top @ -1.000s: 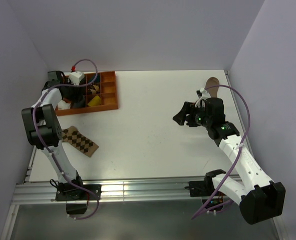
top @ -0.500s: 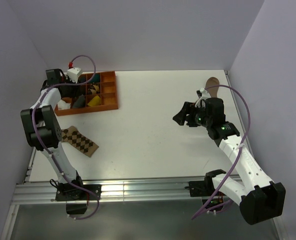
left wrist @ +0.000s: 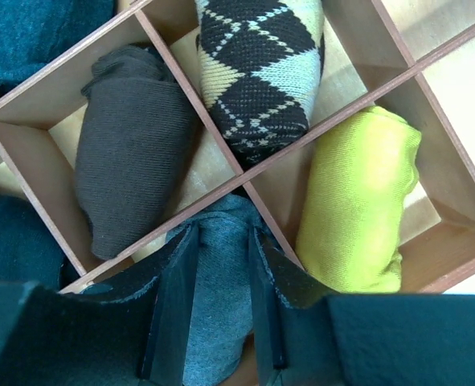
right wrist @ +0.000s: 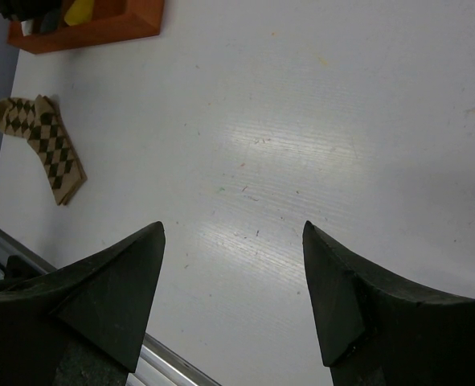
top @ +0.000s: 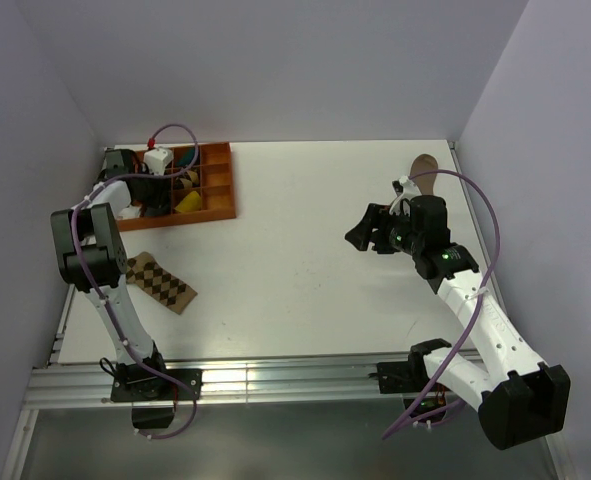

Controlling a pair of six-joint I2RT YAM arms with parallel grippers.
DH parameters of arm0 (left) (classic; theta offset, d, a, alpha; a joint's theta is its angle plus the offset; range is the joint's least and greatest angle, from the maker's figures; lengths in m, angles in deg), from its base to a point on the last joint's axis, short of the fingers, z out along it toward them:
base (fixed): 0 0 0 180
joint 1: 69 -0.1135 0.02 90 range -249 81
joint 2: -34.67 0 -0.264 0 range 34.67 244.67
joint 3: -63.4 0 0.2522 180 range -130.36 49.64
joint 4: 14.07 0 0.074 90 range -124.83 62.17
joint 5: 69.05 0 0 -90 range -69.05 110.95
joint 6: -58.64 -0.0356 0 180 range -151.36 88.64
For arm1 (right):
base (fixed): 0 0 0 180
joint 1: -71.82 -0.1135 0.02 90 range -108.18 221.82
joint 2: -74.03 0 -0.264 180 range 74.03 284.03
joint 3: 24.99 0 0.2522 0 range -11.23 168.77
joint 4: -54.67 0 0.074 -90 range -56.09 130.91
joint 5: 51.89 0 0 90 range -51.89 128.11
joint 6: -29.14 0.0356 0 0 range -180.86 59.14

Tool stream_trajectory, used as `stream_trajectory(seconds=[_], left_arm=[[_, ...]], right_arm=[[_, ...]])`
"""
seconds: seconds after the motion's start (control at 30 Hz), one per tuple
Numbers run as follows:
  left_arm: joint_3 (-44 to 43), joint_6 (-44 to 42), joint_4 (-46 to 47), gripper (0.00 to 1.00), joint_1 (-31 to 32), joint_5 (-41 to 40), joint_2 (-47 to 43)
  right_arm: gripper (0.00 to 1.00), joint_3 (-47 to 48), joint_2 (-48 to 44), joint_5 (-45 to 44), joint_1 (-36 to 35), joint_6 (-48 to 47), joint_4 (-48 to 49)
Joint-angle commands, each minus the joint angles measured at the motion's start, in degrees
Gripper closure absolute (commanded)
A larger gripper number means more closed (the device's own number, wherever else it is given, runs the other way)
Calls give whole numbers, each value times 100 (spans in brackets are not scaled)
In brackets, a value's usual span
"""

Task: Roll the socks
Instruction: Place the sock in the storage box, then reset both arms

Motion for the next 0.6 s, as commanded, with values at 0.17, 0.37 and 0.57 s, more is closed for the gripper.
stream_trajectory(seconds=[0.17,0.37,0.57], left_arm=[[-191,663,37,52,31,-99,-440],[-473,1796,695,39,39,-229,-2055],[-202,3079,1005,30,57,-1229,-4120]], right_arm=[[24,427,-327,-42,36,-115,-68],[22,743,-749,-376,36,-168,-472],[16,1472,-1452,-1105,36,-431,-1271]])
